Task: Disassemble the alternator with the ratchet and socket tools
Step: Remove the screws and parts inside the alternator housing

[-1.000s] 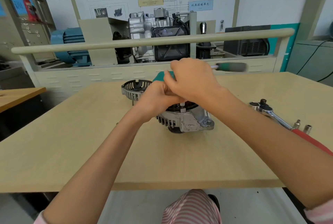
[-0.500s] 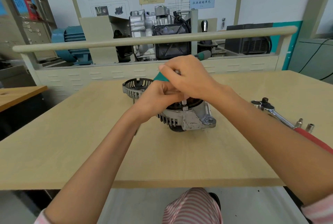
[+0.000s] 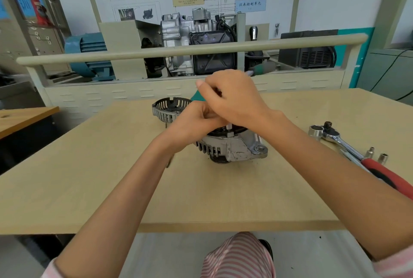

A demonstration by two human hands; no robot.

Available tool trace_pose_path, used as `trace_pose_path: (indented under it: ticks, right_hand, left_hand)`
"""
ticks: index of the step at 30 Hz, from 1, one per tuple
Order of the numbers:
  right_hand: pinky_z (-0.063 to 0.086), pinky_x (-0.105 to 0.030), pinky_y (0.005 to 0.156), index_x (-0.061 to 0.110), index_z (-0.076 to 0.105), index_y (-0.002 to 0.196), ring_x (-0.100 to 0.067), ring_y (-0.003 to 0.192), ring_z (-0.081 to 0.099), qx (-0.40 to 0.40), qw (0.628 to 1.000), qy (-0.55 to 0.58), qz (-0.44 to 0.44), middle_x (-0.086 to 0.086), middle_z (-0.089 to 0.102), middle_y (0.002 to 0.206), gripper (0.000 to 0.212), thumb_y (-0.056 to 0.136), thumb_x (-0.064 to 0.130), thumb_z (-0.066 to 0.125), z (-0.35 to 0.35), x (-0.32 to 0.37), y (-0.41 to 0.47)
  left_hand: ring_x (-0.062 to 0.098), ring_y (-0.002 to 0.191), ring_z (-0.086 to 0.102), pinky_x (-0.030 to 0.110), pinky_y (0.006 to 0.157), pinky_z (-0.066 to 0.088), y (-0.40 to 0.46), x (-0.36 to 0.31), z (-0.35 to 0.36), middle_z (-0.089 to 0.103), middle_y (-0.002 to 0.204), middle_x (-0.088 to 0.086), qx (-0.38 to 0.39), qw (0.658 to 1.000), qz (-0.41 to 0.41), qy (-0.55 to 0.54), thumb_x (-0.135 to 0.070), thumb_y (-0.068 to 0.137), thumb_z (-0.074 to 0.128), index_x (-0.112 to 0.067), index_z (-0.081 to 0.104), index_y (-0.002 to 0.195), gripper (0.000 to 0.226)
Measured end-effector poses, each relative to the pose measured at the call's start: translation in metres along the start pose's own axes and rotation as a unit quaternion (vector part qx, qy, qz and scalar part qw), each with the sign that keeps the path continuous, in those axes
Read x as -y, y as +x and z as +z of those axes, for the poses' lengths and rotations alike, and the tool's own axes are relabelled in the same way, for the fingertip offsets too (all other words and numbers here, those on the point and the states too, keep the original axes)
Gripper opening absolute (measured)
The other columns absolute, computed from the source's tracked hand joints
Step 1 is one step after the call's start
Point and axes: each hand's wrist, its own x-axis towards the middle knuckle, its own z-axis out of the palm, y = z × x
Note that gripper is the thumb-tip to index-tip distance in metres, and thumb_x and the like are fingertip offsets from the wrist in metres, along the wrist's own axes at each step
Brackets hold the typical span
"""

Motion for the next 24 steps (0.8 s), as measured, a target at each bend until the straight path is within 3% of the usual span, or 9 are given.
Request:
trace_pose_path:
  ticks: [2,4,7,9,12,15,18,21,24]
  right_hand:
    - [0.025,-0.015,0.053,0.024,0.024,0.050,-0.008,0.048,0.031,-0.012,0.997,0.078,-0.011,0.007,0.028,0.048,0.044,0.091,0.031,0.038,-0.002,-0.002,-0.002]
    - [0.025,-0.017,0.053,0.023,0.027,0.051,-0.009,0.050,0.032,-0.015,0.998,0.066,-0.012,0.007,0.030,0.049,0.043,0.092,0.029,0.040,-0.002,-0.001,-0.003]
    - [0.024,-0.029,0.058,0.014,0.040,0.063,-0.018,0.061,0.040,-0.001,0.987,-0.155,0.044,0.001,0.038,0.060,0.037,0.094,0.033,0.038,0.002,0.005,-0.002]
    - [0.025,-0.031,0.057,0.013,0.042,0.068,-0.022,0.062,0.040,0.007,0.957,-0.269,0.112,-0.004,0.038,0.064,0.036,0.097,0.034,0.033,0.006,0.009,0.001]
    - [0.023,-0.030,0.052,0.013,0.042,0.067,-0.023,0.061,0.040,0.011,0.950,-0.289,0.118,-0.005,0.037,0.061,0.039,0.097,0.035,0.030,0.009,0.015,0.004]
    - [0.020,-0.028,0.050,0.013,0.040,0.061,-0.019,0.055,0.038,-0.012,0.971,-0.226,0.071,0.001,0.032,0.053,0.044,0.096,0.039,0.032,0.005,0.008,0.003]
    - [0.021,-0.027,0.049,0.020,0.032,0.049,-0.010,0.047,0.032,0.001,0.999,-0.015,0.046,0.006,0.031,0.046,0.048,0.095,0.029,0.042,0.000,-0.002,0.001]
    - [0.031,-0.024,0.057,0.009,0.036,0.047,-0.019,0.048,0.035,-0.014,0.986,0.162,0.028,-0.011,0.037,0.046,0.048,0.093,0.020,0.043,0.000,-0.009,-0.001]
    - [0.027,-0.015,0.059,0.016,0.032,0.049,-0.014,0.052,0.034,-0.018,0.991,0.133,0.010,0.000,0.033,0.048,0.045,0.092,0.019,0.043,-0.002,-0.006,-0.002]
  left_hand:
    - [0.004,0.072,0.064,0.015,0.070,0.047,-0.002,0.001,0.002,0.071,0.069,-0.002,0.000,1.000,0.017,-0.015,-0.005,0.088,0.061,-0.017,0.070,0.075,0.020]
    - [0.001,0.065,0.063,0.011,0.063,0.046,-0.002,0.002,0.003,0.069,0.061,-0.010,-0.019,0.999,0.019,-0.025,-0.003,0.086,0.063,-0.026,0.068,0.066,0.031]
    - [0.007,0.060,0.057,0.017,0.057,0.043,0.002,0.004,0.005,0.064,0.057,-0.003,-0.053,0.999,0.002,-0.003,-0.001,0.082,0.066,-0.019,0.064,0.060,0.028]
    - [0.001,0.045,0.042,0.014,0.046,0.032,0.004,0.004,0.006,0.050,0.043,-0.012,-0.062,0.998,-0.007,0.013,0.003,0.080,0.064,-0.024,0.053,0.045,0.046]
    - [-0.002,0.038,0.037,0.009,0.040,0.027,0.003,0.004,0.006,0.044,0.036,-0.014,-0.065,0.998,-0.017,0.020,0.004,0.080,0.061,-0.023,0.050,0.039,0.051]
    - [-0.001,0.046,0.042,0.010,0.046,0.032,0.001,0.002,0.004,0.050,0.045,-0.011,-0.043,0.999,-0.009,0.019,-0.004,0.083,0.064,-0.012,0.059,0.059,0.026]
    - [-0.002,0.046,0.042,0.009,0.053,0.035,0.000,-0.002,0.003,0.048,0.045,-0.015,-0.008,1.000,0.003,0.009,-0.010,0.088,0.062,-0.019,0.062,0.055,0.034]
    - [0.009,0.061,0.047,0.019,0.071,0.040,0.000,-0.003,0.003,0.051,0.054,0.000,0.010,1.000,0.011,0.024,-0.017,0.090,0.061,-0.006,0.067,0.073,0.021]
    - [-0.001,0.058,0.052,0.011,0.068,0.041,0.001,-0.002,0.002,0.057,0.052,-0.012,0.007,1.000,0.015,0.022,-0.011,0.088,0.062,-0.013,0.066,0.071,0.018]
